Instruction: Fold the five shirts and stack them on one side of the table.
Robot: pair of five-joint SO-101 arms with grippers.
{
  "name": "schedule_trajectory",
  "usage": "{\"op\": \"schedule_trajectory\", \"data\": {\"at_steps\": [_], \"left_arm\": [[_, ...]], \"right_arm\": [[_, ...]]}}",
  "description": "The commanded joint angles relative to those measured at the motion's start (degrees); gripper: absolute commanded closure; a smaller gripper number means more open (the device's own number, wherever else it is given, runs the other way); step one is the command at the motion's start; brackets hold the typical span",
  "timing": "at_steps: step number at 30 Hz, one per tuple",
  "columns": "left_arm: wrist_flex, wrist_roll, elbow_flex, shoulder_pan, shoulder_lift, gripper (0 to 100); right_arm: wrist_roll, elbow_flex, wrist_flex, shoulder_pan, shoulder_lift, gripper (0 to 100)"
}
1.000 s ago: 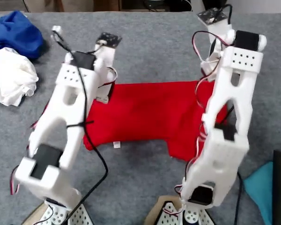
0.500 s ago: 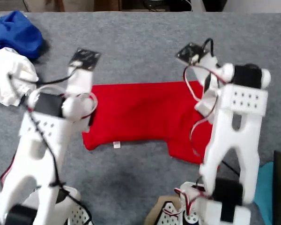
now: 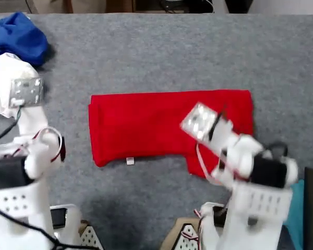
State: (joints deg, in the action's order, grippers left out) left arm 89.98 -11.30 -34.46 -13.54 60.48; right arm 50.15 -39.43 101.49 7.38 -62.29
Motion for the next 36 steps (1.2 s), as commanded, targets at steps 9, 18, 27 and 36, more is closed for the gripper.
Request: {"op": "schedule_trajectory", "data": {"at_steps": [9, 18, 27, 36], "left_arm": [[-0.26, -8.79, -5.45, -5.54, 8.22, 98], [-0.35, -8.44, -5.45, -5.45, 8.04, 98], [-0.88, -8.44, -4.13, -5.45, 0.92, 98], [-1.76, -7.21, 8.09, -5.54, -19.91, 98]], "right_arm": [[14.86, -14.99, -3.34, -0.48, -11.91, 77.2], [27.69, -25.27, -7.91, -0.48, -11.91, 77.1], [31.03, -25.27, -10.02, -0.48, -2.33, 77.1], [32.62, -25.45, -25.23, 2.33, 11.74, 77.1]]}}
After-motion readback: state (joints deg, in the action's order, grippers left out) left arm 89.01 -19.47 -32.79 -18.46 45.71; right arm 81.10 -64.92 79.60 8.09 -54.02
